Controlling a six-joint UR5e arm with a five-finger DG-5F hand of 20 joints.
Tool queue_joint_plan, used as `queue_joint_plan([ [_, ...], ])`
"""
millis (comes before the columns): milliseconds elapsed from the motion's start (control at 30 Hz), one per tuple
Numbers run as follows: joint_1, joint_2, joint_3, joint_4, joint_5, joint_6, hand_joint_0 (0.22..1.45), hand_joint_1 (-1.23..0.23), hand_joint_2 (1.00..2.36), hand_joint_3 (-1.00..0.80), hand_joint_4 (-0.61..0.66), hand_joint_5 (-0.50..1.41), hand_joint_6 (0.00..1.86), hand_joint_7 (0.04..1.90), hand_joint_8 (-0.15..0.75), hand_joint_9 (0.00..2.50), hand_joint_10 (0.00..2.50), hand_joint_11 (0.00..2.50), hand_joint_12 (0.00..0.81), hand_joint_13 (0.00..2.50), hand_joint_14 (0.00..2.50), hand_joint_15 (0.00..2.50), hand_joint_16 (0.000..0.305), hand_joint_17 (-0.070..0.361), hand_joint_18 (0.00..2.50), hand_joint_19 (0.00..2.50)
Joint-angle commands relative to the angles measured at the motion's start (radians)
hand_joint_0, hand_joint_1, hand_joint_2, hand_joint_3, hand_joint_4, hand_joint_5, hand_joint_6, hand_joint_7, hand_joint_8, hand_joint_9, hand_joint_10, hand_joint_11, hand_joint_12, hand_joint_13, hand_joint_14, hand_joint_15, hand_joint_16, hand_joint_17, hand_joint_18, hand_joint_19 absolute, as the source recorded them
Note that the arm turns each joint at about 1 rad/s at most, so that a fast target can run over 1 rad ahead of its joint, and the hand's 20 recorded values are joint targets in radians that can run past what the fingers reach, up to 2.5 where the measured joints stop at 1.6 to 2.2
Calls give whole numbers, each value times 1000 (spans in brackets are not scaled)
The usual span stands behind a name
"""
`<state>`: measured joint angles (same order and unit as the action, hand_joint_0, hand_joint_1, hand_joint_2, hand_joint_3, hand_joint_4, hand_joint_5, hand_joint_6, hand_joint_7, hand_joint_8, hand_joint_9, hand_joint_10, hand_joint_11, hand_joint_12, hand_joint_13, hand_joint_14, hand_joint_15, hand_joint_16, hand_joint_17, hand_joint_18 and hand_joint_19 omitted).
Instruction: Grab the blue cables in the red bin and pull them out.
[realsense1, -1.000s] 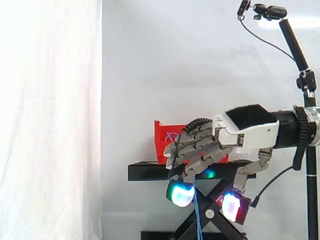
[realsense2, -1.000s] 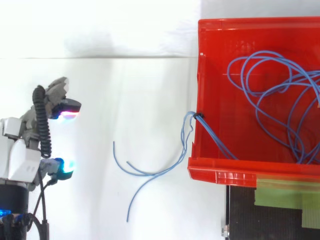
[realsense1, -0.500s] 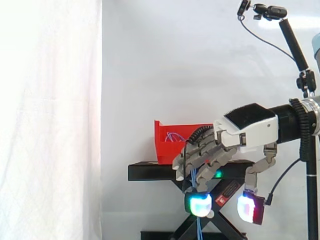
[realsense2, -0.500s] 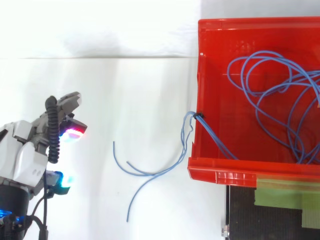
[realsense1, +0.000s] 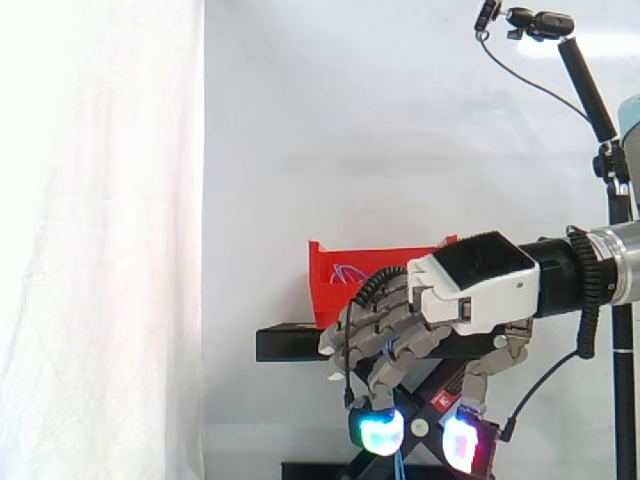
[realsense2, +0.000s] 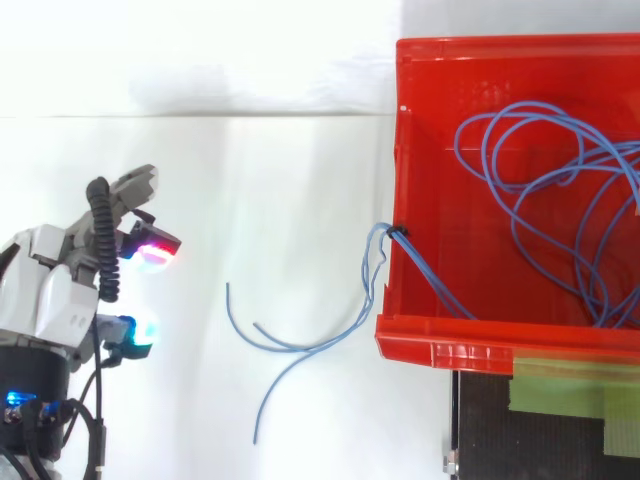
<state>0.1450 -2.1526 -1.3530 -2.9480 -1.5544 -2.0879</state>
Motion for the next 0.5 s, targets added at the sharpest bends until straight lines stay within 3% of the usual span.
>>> queue_joint_plan([
  [0,-5,-1,0,-3,-1,-13,674,-1031,1000,-1000,83,581,358,657,247,550,10,303,372,403,9,237,51,114,360,316],
  [167,-15,0,14,-37,-1,-14,671,-1027,1000,-1000,92,604,261,685,248,551,12,307,374,403,9,234,51,114,361,323],
  [300,-24,0,49,-125,-1,-14,673,-1022,1000,-1000,97,635,129,720,249,553,10,300,374,402,9,237,51,114,360,323],
  [333,-31,0,71,-175,-1,-16,673,-1018,1000,-1000,101,639,117,718,249,552,10,296,374,403,9,233,51,114,359,324],
  [400,-41,0,83,-220,-4,-31,672,-1019,1000,-1000,94,648,74,739,249,551,10,300,374,402,9,234,51,115,359,323],
  [467,-48,0,83,-232,-1,-47,672,-1017,1000,-1000,100,656,52,752,249,550,10,300,374,401,8,233,51,115,358,324],
])
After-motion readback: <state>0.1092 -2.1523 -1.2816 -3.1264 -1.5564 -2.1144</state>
